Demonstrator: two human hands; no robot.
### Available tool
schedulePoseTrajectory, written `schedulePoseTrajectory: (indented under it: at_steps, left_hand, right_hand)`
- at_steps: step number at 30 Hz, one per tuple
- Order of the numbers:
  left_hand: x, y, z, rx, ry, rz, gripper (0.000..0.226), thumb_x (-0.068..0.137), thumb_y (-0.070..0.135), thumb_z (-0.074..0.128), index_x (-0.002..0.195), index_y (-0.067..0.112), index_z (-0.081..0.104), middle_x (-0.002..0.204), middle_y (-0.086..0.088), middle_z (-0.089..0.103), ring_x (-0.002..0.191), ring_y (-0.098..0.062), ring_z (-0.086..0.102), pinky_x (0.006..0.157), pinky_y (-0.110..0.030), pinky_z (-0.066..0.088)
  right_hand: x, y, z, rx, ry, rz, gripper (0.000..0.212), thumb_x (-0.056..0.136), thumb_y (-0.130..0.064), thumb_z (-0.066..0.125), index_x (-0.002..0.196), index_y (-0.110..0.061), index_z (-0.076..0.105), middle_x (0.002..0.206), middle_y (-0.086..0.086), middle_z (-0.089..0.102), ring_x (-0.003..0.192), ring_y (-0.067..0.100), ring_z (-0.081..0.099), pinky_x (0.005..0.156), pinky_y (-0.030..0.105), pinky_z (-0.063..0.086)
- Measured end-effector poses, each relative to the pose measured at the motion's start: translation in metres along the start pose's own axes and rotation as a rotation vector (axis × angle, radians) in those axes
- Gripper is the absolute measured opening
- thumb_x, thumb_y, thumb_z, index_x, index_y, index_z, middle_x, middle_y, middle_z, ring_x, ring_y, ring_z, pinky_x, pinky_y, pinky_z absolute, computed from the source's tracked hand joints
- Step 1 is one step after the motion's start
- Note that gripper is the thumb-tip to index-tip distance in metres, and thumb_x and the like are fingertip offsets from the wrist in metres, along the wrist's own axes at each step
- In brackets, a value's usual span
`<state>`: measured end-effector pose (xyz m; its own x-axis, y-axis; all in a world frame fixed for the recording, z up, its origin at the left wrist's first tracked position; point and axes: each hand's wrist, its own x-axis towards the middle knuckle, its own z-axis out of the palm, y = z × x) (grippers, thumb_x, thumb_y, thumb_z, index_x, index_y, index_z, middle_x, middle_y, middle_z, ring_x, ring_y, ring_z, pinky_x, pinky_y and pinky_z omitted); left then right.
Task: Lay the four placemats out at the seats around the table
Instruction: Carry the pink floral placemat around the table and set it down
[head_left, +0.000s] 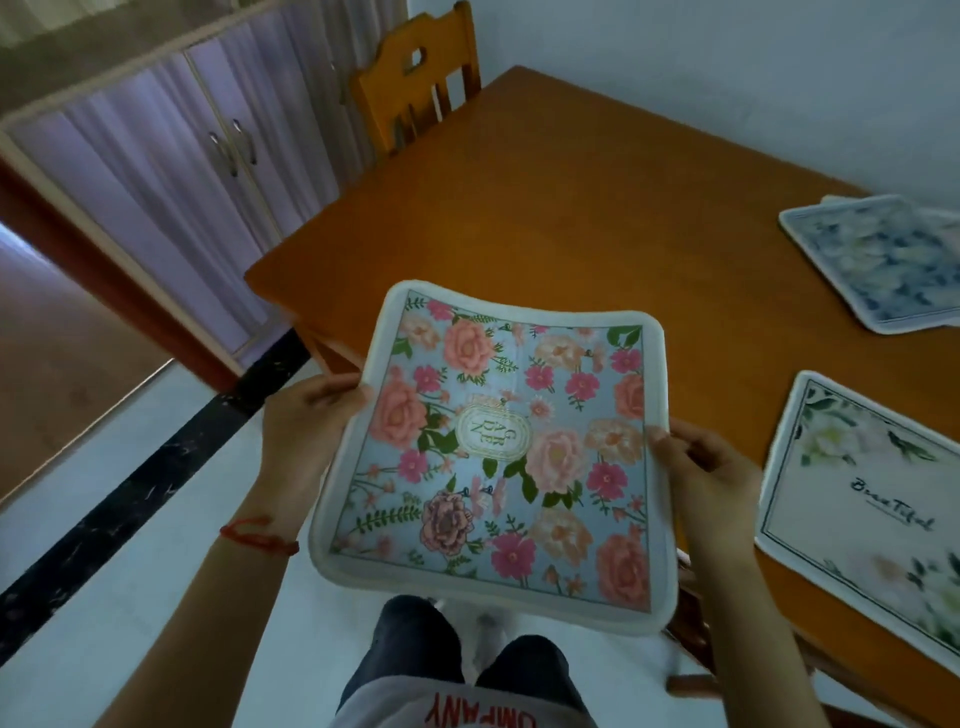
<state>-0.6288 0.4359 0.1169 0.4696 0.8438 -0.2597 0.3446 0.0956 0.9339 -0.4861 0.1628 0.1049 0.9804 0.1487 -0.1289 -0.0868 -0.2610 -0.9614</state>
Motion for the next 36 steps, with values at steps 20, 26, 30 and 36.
schedulePoseTrajectory:
  at_steps: [20,26,30,36]
  left_hand:
    - [0.162,0.030,0.128,0.139,-0.452,0.060,0.010,0.082,0.005,0.065,0.089,0.011,0.066,0.052,0.021,0.065,0.049,0.003,0.062,0.043,-0.010,0.046]
    - [0.187,0.019,0.164,0.174,-0.436,0.053,0.016,0.081,0.004,0.066,0.096,0.007,0.067,0.076,0.001,0.064,0.050,0.003,0.062,0.044,-0.008,0.045]
    - [0.200,0.009,0.188,0.213,-0.428,0.053,0.022,0.081,0.005,0.066,0.103,0.001,0.067,0.088,-0.010,0.066,0.067,-0.011,0.062,0.049,-0.010,0.049]
    - [0.213,-0.006,0.223,0.226,-0.439,0.038,0.023,0.080,0.005,0.067,0.103,0.001,0.067,0.089,-0.010,0.067,0.071,-0.011,0.063,0.054,-0.013,0.051]
  right_hand:
    - [0.081,0.019,0.034,-0.016,0.414,0.178,0.009,0.085,-0.016,0.064,0.093,-0.016,0.067,0.081,-0.005,0.068,0.064,0.003,0.067,0.056,0.020,0.055]
    - [0.112,0.038,0.034,-0.031,0.430,0.214,0.009,0.084,-0.019,0.064,0.093,-0.020,0.066,0.081,-0.007,0.068,0.066,0.003,0.067,0.055,0.019,0.054]
    - [0.132,0.054,0.032,-0.047,0.438,0.237,0.013,0.084,-0.020,0.064,0.096,-0.016,0.067,0.081,-0.007,0.068,0.067,0.003,0.067,0.052,0.013,0.051]
    - [0.161,0.076,0.026,-0.054,0.431,0.292,0.013,0.085,-0.017,0.063,0.097,-0.013,0.067,0.082,-0.005,0.068,0.070,0.009,0.067,0.060,0.024,0.056]
